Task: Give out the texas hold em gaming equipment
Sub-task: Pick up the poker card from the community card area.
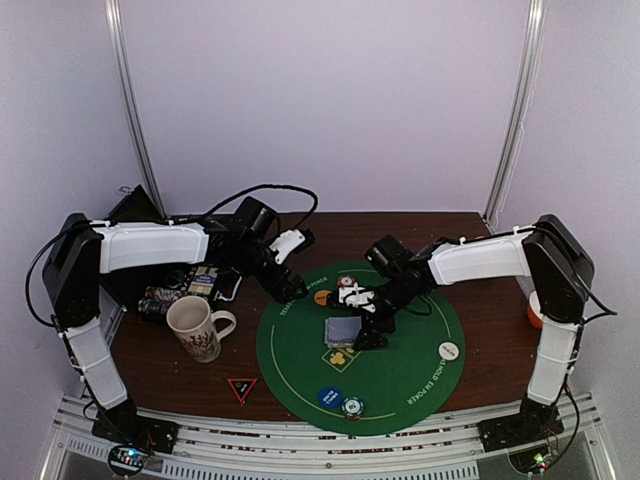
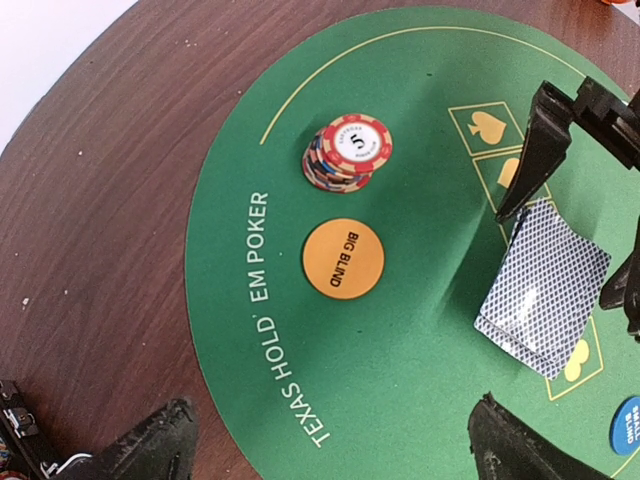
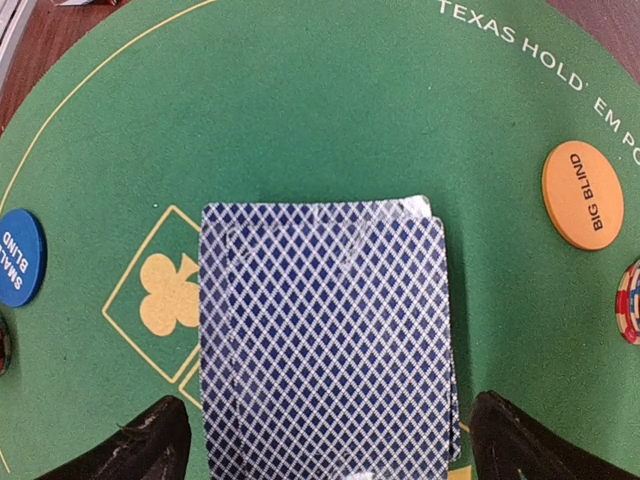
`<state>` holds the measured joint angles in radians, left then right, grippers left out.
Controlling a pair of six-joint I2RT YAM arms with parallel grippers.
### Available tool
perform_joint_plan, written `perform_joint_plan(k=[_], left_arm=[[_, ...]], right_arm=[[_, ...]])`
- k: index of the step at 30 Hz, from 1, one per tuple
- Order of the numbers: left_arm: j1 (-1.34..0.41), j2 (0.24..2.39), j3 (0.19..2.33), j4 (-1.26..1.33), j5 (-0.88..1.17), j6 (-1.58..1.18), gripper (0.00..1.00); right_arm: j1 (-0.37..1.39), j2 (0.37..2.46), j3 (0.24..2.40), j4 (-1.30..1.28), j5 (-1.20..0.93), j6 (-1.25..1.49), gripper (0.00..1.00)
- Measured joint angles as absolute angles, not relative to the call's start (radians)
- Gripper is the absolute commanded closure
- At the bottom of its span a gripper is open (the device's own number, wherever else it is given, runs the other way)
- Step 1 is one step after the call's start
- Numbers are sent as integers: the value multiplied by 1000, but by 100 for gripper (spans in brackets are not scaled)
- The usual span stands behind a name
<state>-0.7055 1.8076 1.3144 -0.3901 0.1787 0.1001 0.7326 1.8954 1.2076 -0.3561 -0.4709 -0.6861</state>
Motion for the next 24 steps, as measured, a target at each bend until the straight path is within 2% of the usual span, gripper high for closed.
perform_joint_plan(k=[8, 14, 20, 24], left_arm=[[-704, 1808, 1314, -390, 181, 105, 2], [-697, 1808, 1314, -390, 183, 106, 3], [-691, 1808, 1314, -390, 183, 106, 3], [-691, 1808, 1314, -390, 183, 106, 3]], right_arm=[[734, 1895, 1208, -358, -424, -710, 0], [735, 1927, 1212, -361, -416, -715, 8], [751, 1942, 1213, -356, -418, -707, 20], [760, 1942, 1212, -347, -421, -701, 22]])
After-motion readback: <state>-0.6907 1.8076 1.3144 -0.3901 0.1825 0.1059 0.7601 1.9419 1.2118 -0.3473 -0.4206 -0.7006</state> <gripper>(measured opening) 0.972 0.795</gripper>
